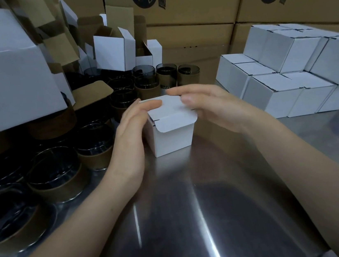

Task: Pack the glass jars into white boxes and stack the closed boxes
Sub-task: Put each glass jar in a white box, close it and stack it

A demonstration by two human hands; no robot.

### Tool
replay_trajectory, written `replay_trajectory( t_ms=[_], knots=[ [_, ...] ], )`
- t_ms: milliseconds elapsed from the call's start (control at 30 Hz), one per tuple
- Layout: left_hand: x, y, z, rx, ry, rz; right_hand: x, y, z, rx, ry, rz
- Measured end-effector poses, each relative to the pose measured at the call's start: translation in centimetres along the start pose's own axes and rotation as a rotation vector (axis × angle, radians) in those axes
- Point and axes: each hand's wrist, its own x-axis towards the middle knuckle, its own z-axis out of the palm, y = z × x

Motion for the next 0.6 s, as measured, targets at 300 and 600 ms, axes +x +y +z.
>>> replay_trajectory(
  t_ms=[300, 600],
  knots=[
    [-0.29, -0.22, -0.14, 0.177, -0.058, 0.104, -0.34, 0.19, -0.61, -0.087, -0.062, -0.023],
    [-0.12, -0.09, -0.07, 0.200, -0.039, 0.117, -0.22, 0.05, -0.37, -0.131, -0.015, -0.043]
  ],
)
